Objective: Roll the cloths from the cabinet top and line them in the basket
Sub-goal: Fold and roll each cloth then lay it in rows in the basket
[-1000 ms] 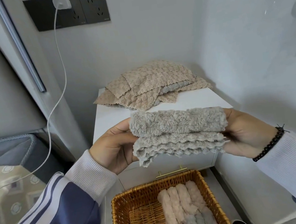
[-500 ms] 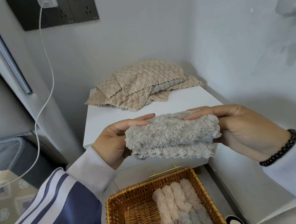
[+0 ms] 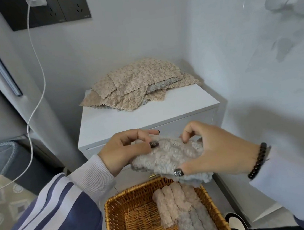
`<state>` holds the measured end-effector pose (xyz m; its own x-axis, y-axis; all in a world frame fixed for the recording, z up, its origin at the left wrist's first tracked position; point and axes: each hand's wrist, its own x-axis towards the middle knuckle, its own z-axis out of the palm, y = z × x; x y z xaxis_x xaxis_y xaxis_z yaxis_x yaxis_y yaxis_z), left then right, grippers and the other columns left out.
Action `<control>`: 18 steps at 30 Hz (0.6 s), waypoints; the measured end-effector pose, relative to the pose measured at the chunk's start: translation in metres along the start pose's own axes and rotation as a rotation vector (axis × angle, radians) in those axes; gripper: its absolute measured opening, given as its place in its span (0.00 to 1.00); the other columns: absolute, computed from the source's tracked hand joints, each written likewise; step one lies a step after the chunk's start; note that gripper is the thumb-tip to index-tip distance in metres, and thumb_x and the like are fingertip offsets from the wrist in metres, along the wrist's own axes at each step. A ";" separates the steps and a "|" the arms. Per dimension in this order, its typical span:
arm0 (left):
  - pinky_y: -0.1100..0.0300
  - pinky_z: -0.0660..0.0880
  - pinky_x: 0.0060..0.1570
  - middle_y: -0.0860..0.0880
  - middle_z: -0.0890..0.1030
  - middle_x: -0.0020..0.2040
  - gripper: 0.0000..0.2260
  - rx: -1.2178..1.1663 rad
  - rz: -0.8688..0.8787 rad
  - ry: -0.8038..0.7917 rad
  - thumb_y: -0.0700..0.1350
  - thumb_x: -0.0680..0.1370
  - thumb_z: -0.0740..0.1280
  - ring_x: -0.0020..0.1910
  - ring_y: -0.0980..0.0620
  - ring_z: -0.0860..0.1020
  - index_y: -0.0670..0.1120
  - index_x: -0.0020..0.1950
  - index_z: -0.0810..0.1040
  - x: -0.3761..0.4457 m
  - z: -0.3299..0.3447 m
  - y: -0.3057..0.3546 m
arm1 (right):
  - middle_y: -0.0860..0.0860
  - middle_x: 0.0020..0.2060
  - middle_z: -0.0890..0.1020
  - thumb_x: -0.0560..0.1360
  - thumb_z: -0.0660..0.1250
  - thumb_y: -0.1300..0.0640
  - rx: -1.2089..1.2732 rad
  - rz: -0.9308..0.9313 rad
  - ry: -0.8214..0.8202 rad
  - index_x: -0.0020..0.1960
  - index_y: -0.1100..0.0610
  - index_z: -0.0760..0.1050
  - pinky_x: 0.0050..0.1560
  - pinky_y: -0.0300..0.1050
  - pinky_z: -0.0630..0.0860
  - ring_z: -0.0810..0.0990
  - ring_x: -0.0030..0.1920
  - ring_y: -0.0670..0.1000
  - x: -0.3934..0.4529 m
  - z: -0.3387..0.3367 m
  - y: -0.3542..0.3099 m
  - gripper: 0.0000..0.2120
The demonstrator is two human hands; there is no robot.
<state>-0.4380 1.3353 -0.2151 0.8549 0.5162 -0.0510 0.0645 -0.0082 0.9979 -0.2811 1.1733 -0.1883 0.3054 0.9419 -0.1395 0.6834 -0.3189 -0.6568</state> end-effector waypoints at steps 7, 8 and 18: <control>0.54 0.80 0.48 0.47 0.82 0.58 0.19 0.121 0.054 -0.076 0.44 0.56 0.79 0.55 0.46 0.81 0.47 0.44 0.80 -0.010 0.007 -0.010 | 0.41 0.68 0.69 0.61 0.78 0.39 -0.027 -0.015 -0.134 0.73 0.46 0.59 0.68 0.41 0.67 0.69 0.66 0.42 0.003 0.016 0.004 0.47; 0.52 0.80 0.49 0.46 0.82 0.58 0.23 0.144 0.052 -0.074 0.44 0.56 0.80 0.54 0.45 0.82 0.48 0.49 0.79 -0.012 0.007 -0.010 | 0.41 0.66 0.71 0.61 0.78 0.41 0.008 -0.018 -0.132 0.71 0.47 0.63 0.67 0.42 0.69 0.71 0.64 0.41 0.003 0.017 0.006 0.43; 0.57 0.81 0.42 0.43 0.85 0.47 0.29 0.343 -0.012 0.019 0.34 0.61 0.81 0.45 0.48 0.84 0.50 0.58 0.77 -0.035 0.011 -0.028 | 0.44 0.56 0.79 0.69 0.75 0.53 0.083 -0.047 -0.262 0.62 0.49 0.72 0.57 0.44 0.77 0.79 0.55 0.45 0.002 0.068 0.016 0.24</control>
<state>-0.4644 1.3079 -0.2413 0.8438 0.5334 -0.0583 0.2460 -0.2879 0.9255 -0.3147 1.1775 -0.2499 0.0853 0.9540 -0.2874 0.6330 -0.2747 -0.7238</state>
